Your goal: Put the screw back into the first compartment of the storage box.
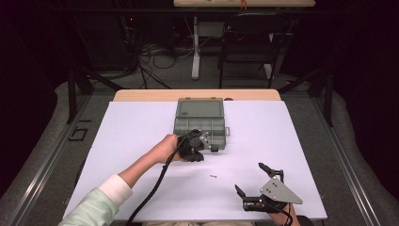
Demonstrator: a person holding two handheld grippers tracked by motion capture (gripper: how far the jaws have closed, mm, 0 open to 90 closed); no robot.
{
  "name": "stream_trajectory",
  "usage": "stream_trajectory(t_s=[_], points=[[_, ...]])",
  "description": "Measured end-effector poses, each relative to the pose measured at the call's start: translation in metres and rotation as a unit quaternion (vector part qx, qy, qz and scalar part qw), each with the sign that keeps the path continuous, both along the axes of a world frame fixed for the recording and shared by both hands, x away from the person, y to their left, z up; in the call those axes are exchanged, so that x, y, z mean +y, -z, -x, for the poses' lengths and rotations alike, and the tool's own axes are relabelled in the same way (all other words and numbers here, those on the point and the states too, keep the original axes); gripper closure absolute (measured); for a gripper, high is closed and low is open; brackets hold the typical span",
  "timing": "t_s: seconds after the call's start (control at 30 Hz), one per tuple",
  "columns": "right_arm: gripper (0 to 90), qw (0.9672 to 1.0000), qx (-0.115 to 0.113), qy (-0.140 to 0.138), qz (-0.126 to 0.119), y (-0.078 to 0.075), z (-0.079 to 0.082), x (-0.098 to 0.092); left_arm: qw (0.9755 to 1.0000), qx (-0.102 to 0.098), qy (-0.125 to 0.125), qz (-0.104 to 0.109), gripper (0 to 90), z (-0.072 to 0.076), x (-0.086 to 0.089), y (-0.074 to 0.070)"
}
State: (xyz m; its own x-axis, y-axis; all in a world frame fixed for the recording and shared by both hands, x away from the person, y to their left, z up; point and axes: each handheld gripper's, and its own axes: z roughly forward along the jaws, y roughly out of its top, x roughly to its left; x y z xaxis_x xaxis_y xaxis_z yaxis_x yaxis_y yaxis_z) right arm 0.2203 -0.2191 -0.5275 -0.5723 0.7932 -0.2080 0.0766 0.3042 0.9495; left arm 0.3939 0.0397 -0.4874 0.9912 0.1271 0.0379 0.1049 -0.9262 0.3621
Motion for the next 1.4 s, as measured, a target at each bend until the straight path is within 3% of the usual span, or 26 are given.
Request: stream_trajectory(t_s=[0.33, 0.6, 0.7, 0.97, 1.07, 1.4], points=[[0.0, 1.0, -0.001, -0.002, 0.0, 0.0, 0.0, 0.0, 0.9997, -0.006, -0.026, 0.003, 87.6, -0.011, 0.019, -0.015], [0.0, 1.0, 0.0, -0.001, -0.001, 0.0, 0.0, 0.0, 0.9987, -0.015, -0.049, -0.008, 87.6, -0.027, 0.033, -0.028], [0.0, 1.0, 0.0, -0.001, -0.001, 0.0, 0.0, 0.001, 0.9977, -0.013, -0.066, -0.001, 87.5, -0.034, 0.038, -0.031], [0.0, 1.0, 0.001, 0.001, 0.001, 0.0, 0.0, 0.0, 0.9951, -0.014, -0.098, -0.002, 87.6, -0.058, 0.047, -0.039], [0.0, 1.0, 0.001, 0.001, 0.001, 0.0, 0.0, 0.0, 0.9933, -0.013, -0.115, 0.001, 87.6, -0.068, 0.05, -0.04], [0.0, 1.0, 0.001, 0.0, 0.001, 0.0, 0.0, 0.0, 0.9868, -0.008, -0.161, -0.017, 87.6, -0.102, 0.054, -0.037]])
